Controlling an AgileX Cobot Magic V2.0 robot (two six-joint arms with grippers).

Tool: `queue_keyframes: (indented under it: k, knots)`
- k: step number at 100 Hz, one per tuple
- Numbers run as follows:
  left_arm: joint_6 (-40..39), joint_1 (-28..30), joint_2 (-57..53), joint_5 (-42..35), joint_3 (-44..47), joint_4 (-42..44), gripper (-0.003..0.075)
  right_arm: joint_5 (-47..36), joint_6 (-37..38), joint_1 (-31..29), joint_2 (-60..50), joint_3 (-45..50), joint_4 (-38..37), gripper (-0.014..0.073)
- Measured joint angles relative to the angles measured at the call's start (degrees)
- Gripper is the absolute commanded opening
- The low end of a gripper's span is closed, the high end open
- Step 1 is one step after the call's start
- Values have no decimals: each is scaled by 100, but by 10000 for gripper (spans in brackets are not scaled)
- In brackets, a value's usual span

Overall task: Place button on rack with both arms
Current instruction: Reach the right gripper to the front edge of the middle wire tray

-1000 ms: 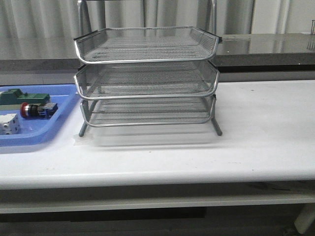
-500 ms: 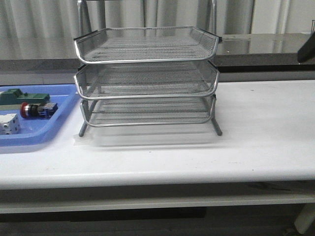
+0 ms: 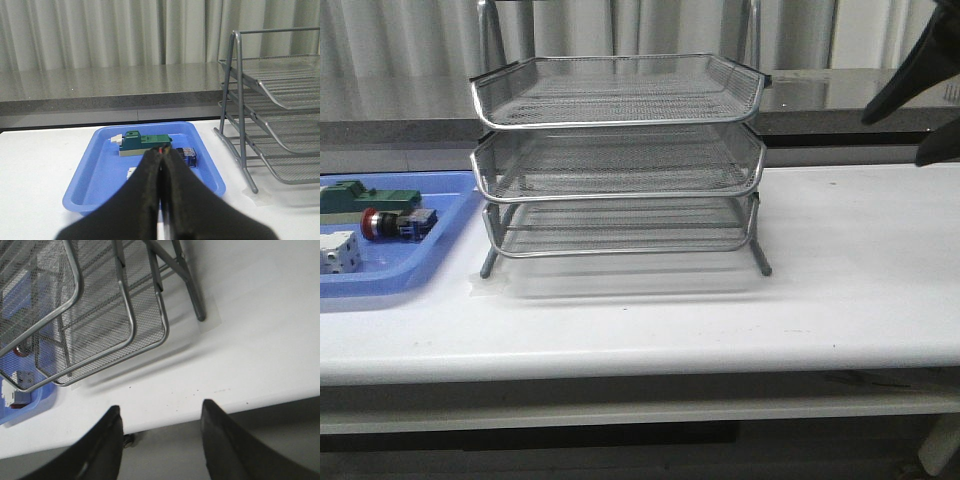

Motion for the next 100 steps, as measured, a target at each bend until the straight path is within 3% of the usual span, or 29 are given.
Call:
queue_keyframes:
  k: [31,45,59,100]
  knots:
    - [0,0,0,0,0,0,-21,92,-2739,0,992,-103,3066,381]
    - [0,0,0,0,0,0,-21,441,-3603,0,1543,-353,4057,381]
    - [0,0,0,0,0,0,-21,700,-3923,0,2078,-583,4460,381]
    - [0,0,0,0,0,0,-21,849,-4012,134,2971,-1113,4555,381]
